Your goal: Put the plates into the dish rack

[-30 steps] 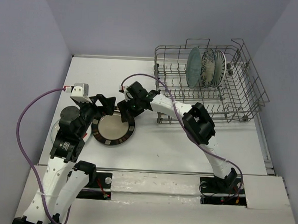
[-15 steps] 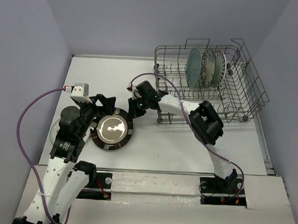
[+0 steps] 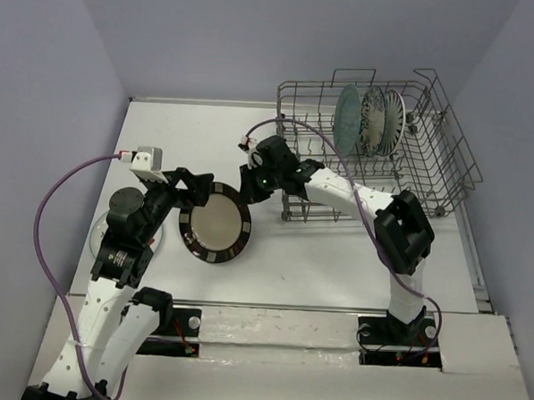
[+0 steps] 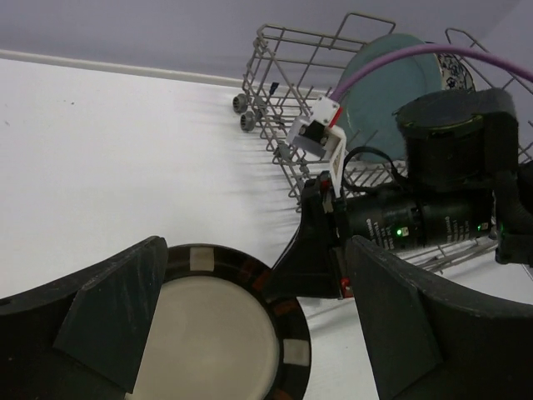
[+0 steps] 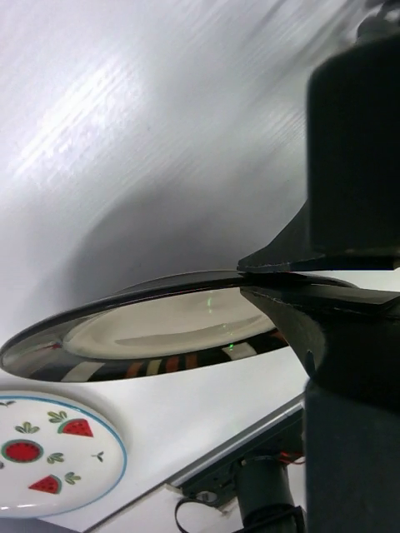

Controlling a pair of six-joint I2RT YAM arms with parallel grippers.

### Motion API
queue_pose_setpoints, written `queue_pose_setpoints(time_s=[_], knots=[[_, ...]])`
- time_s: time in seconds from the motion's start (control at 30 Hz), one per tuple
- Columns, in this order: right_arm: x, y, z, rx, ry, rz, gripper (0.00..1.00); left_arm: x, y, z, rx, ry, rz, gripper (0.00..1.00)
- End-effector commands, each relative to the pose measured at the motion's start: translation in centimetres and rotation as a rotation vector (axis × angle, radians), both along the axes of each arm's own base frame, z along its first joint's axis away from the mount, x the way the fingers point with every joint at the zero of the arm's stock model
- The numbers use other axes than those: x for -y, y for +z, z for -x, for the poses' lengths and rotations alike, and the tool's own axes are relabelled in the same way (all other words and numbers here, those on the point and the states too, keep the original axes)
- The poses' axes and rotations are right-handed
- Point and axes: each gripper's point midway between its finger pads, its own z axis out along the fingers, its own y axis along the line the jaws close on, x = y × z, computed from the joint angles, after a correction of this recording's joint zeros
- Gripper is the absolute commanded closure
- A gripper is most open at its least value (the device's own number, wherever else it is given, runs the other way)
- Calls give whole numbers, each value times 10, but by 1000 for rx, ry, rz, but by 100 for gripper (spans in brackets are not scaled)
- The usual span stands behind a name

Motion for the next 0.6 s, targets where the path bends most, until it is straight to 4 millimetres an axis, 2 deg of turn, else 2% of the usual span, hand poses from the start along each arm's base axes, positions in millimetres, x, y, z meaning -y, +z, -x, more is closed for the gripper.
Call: queue_pose_setpoints(time_s=[0.0, 0.03, 0.07, 0.1, 0.17, 0.27, 0.43, 0.57], knots=[[7, 82, -26, 114, -63, -208, 93, 15, 17, -2, 56, -84, 38, 1], [11, 91, -30, 113, -73, -239, 93, 18, 13, -3, 40, -107, 42, 1], [8, 100, -24, 89, -56, -282, 93, 20, 14, -4, 39, -116, 46, 1], [9, 117, -27, 109, -61, -329, 93, 24, 10, -5, 25, -142, 52, 1], [10, 135, -27, 94, -66, -388, 93, 22, 9, -7, 20, -143, 61, 1], [12, 174, -31, 114, -61, -505, 93, 20, 9, -8, 24, -142, 63, 1], [23, 205, -40, 131, -91, -583, 93, 16, 8, -9, 24, -123, 56, 1], [44, 238, -52, 174, -154, -655, 93, 15, 8, -10, 22, -116, 53, 1]])
